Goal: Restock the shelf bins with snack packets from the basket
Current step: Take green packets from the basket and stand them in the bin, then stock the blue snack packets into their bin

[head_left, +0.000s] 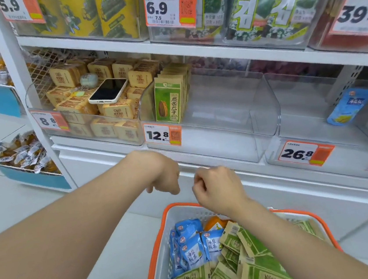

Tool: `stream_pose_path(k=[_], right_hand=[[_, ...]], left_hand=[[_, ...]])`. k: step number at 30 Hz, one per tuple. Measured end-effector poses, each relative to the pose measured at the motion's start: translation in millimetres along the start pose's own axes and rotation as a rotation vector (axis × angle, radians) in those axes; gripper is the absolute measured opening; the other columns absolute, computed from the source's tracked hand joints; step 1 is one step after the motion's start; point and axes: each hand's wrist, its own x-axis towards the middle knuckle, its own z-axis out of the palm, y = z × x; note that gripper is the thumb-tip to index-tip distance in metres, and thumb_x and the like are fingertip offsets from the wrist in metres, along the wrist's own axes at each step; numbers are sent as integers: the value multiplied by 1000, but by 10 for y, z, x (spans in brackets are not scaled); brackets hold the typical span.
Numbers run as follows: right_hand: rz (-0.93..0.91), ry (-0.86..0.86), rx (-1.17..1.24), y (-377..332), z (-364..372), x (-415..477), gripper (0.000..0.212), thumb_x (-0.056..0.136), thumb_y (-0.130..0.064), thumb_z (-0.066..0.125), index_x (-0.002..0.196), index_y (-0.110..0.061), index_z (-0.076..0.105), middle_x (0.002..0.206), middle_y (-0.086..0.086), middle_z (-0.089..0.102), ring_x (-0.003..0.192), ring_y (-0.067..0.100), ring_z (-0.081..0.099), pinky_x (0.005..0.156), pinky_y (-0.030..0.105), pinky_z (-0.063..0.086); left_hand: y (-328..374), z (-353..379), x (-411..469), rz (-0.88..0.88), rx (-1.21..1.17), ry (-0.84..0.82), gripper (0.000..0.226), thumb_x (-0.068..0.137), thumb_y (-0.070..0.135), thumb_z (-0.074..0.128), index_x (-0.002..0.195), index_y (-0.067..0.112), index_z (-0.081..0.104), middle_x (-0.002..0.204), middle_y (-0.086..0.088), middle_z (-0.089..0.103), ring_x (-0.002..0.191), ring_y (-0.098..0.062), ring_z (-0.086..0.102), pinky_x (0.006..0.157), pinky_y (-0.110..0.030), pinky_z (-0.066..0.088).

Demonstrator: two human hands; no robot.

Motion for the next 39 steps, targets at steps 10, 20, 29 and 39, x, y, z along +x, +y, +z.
stream_pose_path(k=[10, 20, 29, 39], right_hand=[[-96, -801, -21, 207, 724, -912, 66, 100, -9, 49, 161, -25, 29, 161, 7, 39, 144, 32, 42, 113, 51, 41], [-150, -675, -124, 147, 918, -949, 29, 103, -27, 59, 131, -26, 65, 123, 4, 57, 122, 28, 49, 102, 46, 35], [132, -336, 159, 274, 403, -754, 11, 102, -25, 53, 93, -20, 58, 92, 10, 70, 90, 37, 65, 69, 42, 51], [523, 474, 540, 76, -797, -564, 31, 84, -13, 55, 104, -36, 61, 49, -2, 60, 57, 20, 58, 63, 41, 52]], left_hand=[[559, 456, 138, 163, 111, -9, 37, 109, 27, 44, 144, 20, 56, 144, -5, 56, 124, -29, 59, 88, -36, 45], [714, 508, 204, 211, 101, 14, 44, 110, 15, 44, 153, 20, 46, 149, -7, 52, 124, -28, 57, 84, -32, 41], [742, 385, 109, 96, 106, 47, 69, 101, 10, 59, 156, 0, 19, 116, -15, 60, 73, -24, 56, 57, -32, 42], [879, -28, -42, 304, -345, 166, 91, 57, 77, 80, 126, 27, 48, 126, -2, 53, 111, -24, 61, 97, -47, 56]])
